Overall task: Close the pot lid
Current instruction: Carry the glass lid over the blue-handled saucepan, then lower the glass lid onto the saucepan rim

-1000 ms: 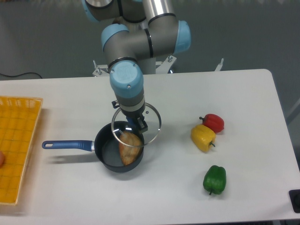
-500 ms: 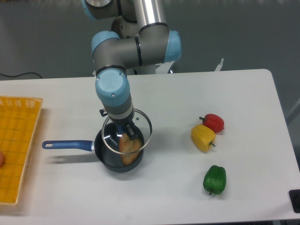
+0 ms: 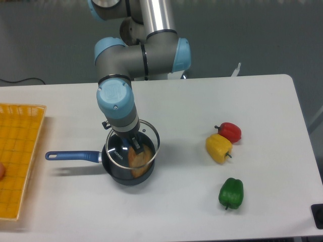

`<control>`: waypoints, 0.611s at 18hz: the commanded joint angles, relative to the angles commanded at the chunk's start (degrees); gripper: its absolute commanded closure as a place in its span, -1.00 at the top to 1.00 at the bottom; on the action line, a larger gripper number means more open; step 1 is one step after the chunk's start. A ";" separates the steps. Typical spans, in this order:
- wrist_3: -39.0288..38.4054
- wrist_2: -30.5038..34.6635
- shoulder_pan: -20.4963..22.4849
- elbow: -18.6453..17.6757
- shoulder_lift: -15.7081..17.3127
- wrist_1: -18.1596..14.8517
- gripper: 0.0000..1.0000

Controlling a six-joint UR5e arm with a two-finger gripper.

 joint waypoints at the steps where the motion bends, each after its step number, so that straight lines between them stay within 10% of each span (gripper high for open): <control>1: -0.27 0.00 -0.09 0.26 -0.18 0.00 0.29; 11: -2.55 0.00 -1.85 1.41 -1.93 0.26 0.29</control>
